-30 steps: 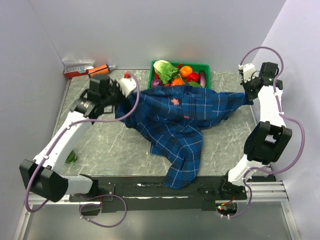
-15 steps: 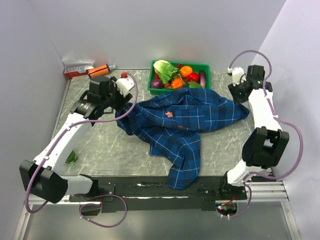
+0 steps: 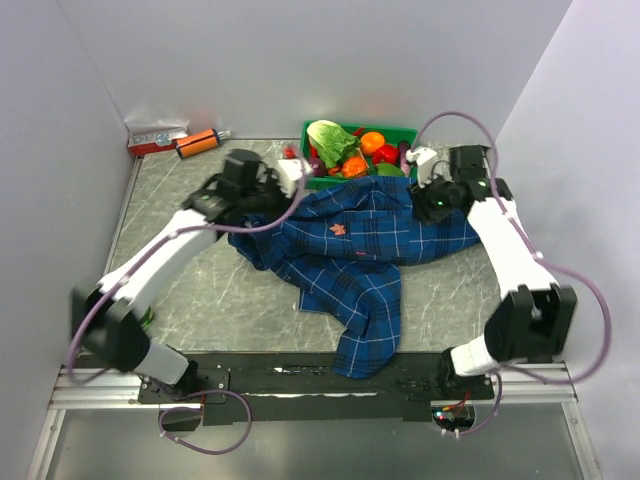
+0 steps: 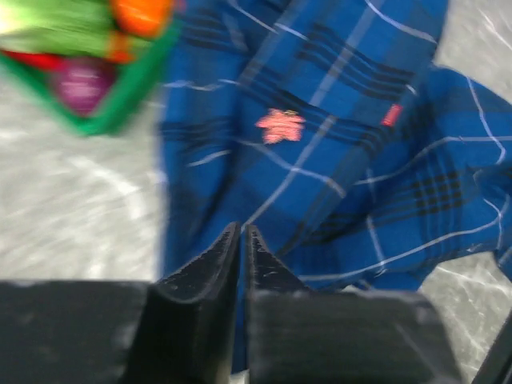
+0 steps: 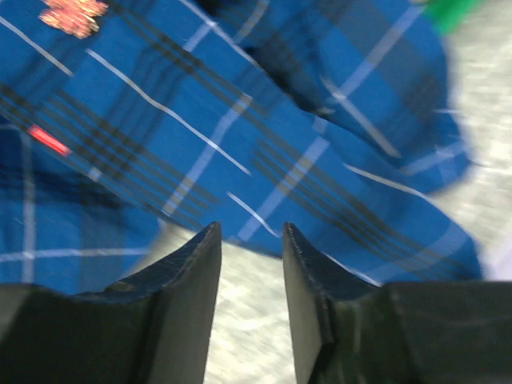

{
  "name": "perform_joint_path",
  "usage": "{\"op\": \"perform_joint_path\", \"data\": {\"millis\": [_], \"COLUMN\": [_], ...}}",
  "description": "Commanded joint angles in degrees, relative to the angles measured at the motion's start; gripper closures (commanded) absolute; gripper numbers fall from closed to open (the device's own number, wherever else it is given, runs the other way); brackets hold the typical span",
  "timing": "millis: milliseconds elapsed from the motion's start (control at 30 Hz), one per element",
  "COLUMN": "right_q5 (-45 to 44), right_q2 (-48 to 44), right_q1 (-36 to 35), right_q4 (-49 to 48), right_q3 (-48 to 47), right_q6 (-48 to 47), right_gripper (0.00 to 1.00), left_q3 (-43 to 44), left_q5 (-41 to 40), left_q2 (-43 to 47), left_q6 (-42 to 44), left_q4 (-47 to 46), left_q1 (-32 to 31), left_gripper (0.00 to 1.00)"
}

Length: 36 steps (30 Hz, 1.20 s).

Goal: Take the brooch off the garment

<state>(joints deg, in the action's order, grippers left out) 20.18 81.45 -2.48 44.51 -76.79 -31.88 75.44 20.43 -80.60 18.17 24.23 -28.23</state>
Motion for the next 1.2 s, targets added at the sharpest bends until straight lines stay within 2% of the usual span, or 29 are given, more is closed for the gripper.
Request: {"op": "perform_joint_path", "data": {"millis": [0, 133, 300, 533, 633, 667, 700, 833, 933, 1033, 1167], "right_q5": [6.26, 7.24, 3.82, 0.64, 2.4, 3.1, 4.15, 5.56, 6.88, 8.2, 6.8], "right_q2": [6.61, 12.58, 21.64, 25.51, 23.5, 20.36, 18.41, 8.39, 2.42, -0.49, -0.42], "right_q1": [-1.65, -2.18, -2.18, -2.0, -2.18, -2.26, -2.44, -4.89, -6.92, -9.73, -15.35], "right_q4": [-3.19, -4.7, -2.86, -3.65, -1.89, -1.71, -2.41, -5.57, -5.67, -7.06, -10.31], "right_q3": [-1.69, -2.04, -4.24, -5.12, -6.7, -6.79, -6.18, -1.53, 2.25, 7.7, 13.86], "right_q6": [7.26, 10.95, 11.31, 13.33, 12.9, 12.55, 11.06, 7.36, 6.48, 7.44, 9.02], "right_gripper": [0.59, 0.6, 0.62, 0.62, 0.61, 0.6, 0.58, 0.53, 0.52, 0.52, 0.52], "left_q3": [4.0, 6.12, 2.45, -5.39, -4.08, -3.29, -1.28, 2.69, 3.22, 3.22, 5.06], "left_q5": [7.96, 7.71, 2.26, -1.88, -0.57, -0.04, 1.36, 5.5, 5.85, 5.5, 6.02], "left_q2": [-11.73, -19.76, -24.43, -21.1, -18.03, -16.8, -14.44, -10.11, -8.44, -8.52, -10.45], "left_q6": [-1.66, 3.09, 6.96, 6.96, 6.01, 5.04, 3.81, 0.9, 2.82, 5.73, 4.51], "left_q4": [-1.73, -0.41, 2.14, 1.52, 2.4, 2.32, 1.97, 2.4, 3.1, 3.19, 4.24], "left_q1": [-1.04, -1.04, -1.04, 0.1, 0.02, -0.07, -0.25, -0.51, -0.51, -0.42, -0.51], "left_gripper": [0.94, 0.98, 0.99, 0.99, 0.97, 0.96, 0.94, 0.57, 0.5, 0.46, 0.42]}}
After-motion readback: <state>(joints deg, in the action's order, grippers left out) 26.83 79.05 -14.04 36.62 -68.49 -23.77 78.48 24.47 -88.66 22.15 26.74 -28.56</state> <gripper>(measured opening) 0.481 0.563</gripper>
